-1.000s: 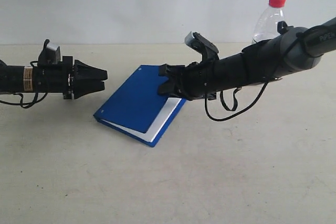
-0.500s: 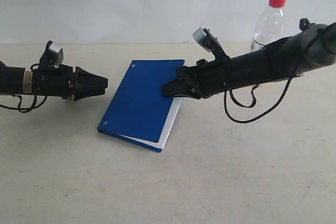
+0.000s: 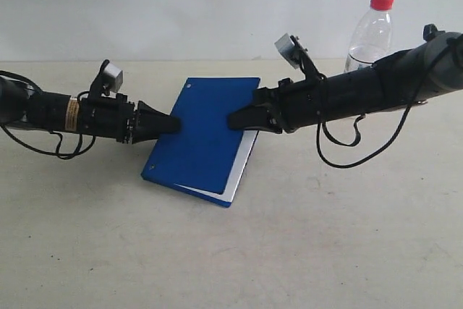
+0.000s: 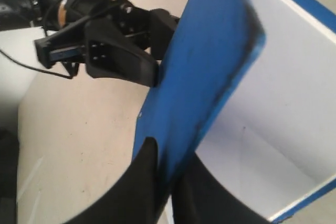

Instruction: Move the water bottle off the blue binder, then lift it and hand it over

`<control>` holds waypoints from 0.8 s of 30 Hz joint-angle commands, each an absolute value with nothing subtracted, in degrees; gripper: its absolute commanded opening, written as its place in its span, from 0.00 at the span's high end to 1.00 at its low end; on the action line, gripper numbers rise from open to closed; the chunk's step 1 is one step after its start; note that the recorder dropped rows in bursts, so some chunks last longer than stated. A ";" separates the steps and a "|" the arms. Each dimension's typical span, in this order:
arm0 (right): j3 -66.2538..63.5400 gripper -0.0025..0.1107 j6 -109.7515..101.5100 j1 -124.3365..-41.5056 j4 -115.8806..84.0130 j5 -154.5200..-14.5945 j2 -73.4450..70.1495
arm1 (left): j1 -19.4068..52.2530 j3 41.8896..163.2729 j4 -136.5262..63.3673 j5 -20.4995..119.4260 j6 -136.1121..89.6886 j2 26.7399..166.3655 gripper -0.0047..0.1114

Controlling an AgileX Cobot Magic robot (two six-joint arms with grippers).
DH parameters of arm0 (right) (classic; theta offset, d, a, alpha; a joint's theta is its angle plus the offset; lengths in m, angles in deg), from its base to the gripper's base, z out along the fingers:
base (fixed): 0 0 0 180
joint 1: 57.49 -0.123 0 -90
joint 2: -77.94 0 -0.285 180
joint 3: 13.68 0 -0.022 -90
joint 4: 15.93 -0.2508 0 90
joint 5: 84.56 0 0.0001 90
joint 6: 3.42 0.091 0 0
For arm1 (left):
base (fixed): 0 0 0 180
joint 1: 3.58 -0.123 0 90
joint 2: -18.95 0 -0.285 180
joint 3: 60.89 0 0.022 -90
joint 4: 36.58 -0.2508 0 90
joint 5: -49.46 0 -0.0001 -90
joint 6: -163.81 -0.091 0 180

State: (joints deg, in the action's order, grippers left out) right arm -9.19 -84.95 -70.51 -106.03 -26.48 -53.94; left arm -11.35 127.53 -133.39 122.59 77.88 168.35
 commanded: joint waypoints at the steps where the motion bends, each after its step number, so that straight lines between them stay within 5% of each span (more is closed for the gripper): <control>1: -9.18 0.98 -90.06 -70.09 -105.87 -18.89 -53.70 | -10.16 126.59 -136.53 119.43 78.69 170.06 0.50; 8: -9.18 0.98 -87.41 -70.09 -105.87 -26.89 -53.70 | -10.16 126.59 -136.53 119.43 78.69 170.06 0.54; 15: -9.18 0.97 -83.22 -70.09 -105.21 -34.07 -53.70 | -10.16 126.59 -134.94 119.43 78.65 170.06 0.92; 18: -9.18 0.86 -83.22 -70.09 -103.59 -34.07 -53.70 | -10.16 126.59 -134.94 119.43 78.20 170.06 0.92; 24: -9.18 0.46 -83.09 -70.09 -101.52 -33.48 -53.70 | -12.45 126.59 -134.94 119.43 77.17 170.06 0.92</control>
State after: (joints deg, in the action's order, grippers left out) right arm -9.06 -82.93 -70.24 -102.75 -33.76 -54.40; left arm -10.77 127.53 -132.68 123.65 77.38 168.67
